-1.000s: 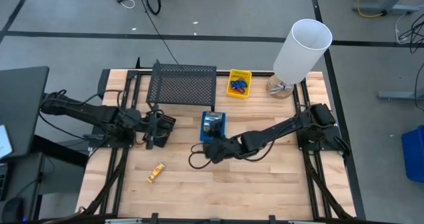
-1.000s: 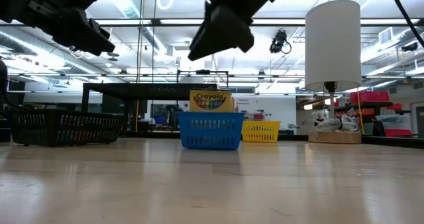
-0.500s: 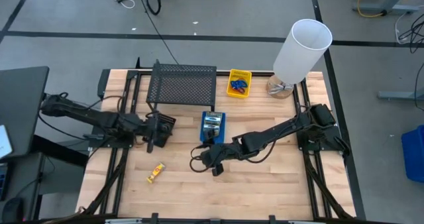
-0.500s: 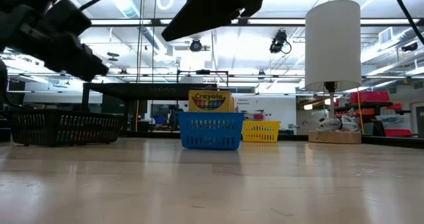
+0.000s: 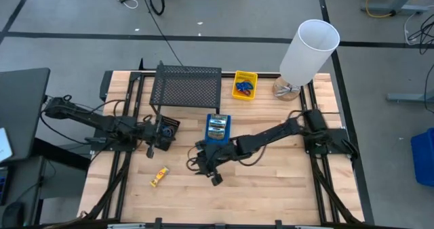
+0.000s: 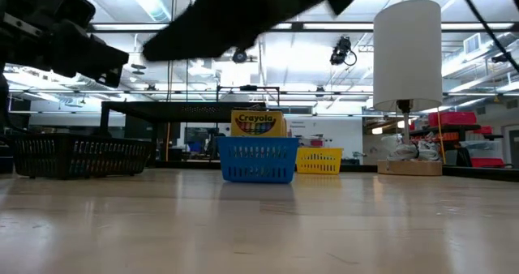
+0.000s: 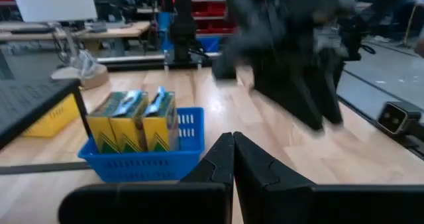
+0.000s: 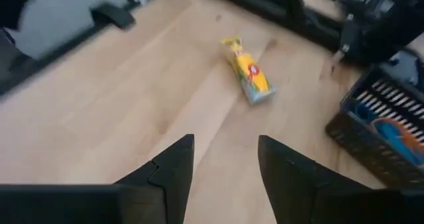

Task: Pick & Place Office Desk Supplies
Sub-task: Put the small yellow crayon box into the blue bin

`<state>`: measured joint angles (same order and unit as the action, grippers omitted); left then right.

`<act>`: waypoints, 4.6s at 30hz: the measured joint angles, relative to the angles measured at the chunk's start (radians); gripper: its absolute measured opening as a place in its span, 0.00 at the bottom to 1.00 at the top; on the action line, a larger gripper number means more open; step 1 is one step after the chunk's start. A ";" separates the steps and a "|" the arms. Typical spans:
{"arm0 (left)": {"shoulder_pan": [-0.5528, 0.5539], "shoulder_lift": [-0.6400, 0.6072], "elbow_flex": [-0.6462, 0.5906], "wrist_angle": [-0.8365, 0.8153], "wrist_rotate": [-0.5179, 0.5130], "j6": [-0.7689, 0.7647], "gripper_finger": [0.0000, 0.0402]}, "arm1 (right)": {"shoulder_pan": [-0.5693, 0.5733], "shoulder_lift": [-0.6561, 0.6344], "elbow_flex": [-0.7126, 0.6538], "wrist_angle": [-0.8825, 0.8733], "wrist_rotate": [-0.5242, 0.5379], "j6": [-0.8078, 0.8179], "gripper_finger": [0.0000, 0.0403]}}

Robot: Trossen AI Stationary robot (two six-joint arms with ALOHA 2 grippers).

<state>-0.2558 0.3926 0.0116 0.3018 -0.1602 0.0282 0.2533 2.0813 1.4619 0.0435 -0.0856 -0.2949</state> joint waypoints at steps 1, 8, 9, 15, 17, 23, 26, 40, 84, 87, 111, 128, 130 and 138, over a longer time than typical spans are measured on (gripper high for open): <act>0.000 -0.006 0.002 -0.003 -0.007 0.007 0.01 | -0.005 0.030 0.026 -0.004 -0.003 -0.006 0.43; 0.000 -0.016 0.077 -0.076 -0.030 0.040 0.01 | -0.028 0.249 0.330 -0.113 -0.093 -0.081 0.42; 0.000 -0.016 0.093 -0.104 -0.042 0.042 0.01 | -0.028 0.275 0.368 -0.144 -0.106 -0.091 0.43; 0.000 -0.016 0.203 -0.227 -0.133 0.084 0.01 | -0.029 0.394 0.545 -0.190 -0.147 -0.141 0.46; 0.000 -0.016 0.235 -0.230 -0.157 0.107 0.01 | -0.034 0.420 0.578 -0.188 -0.149 -0.149 0.46; 0.000 -0.016 0.310 -0.231 -0.209 0.148 0.01 | -0.058 0.487 0.657 -0.170 -0.183 -0.148 0.47; 0.000 -0.015 0.336 -0.235 -0.206 0.148 0.01 | -0.069 0.532 0.708 -0.169 -0.184 -0.143 0.47; 0.000 -0.015 0.354 -0.242 -0.196 0.115 0.01 | -0.072 0.682 0.894 -0.157 -0.171 -0.138 0.47; -0.579 0.628 0.520 -0.727 -0.087 -0.918 0.01 | 0.233 0.310 0.893 -1.222 0.722 -0.008 0.47; -0.623 0.711 0.567 -0.822 -0.076 -1.003 0.01 | 0.260 0.310 0.893 -1.334 0.724 0.111 0.47; -0.626 1.111 0.660 -0.796 -0.009 -1.106 0.63 | 0.308 0.301 0.882 -1.615 0.742 0.420 0.47; -0.701 1.165 0.658 -0.463 -0.400 -0.931 0.17 | 0.359 0.295 0.790 -1.443 0.812 0.551 0.47; -0.707 1.165 0.658 -0.419 -0.449 -0.885 0.17 | 0.369 0.278 0.743 -1.301 0.810 0.483 0.47; -0.707 1.165 0.658 -0.316 -0.568 -0.744 0.17 | 0.345 0.162 0.472 -0.365 0.494 0.071 0.47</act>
<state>-0.9627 1.5574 0.6697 -0.0145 -0.7283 -0.7155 0.5980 2.2433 1.9335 -0.3214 0.4087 -0.2234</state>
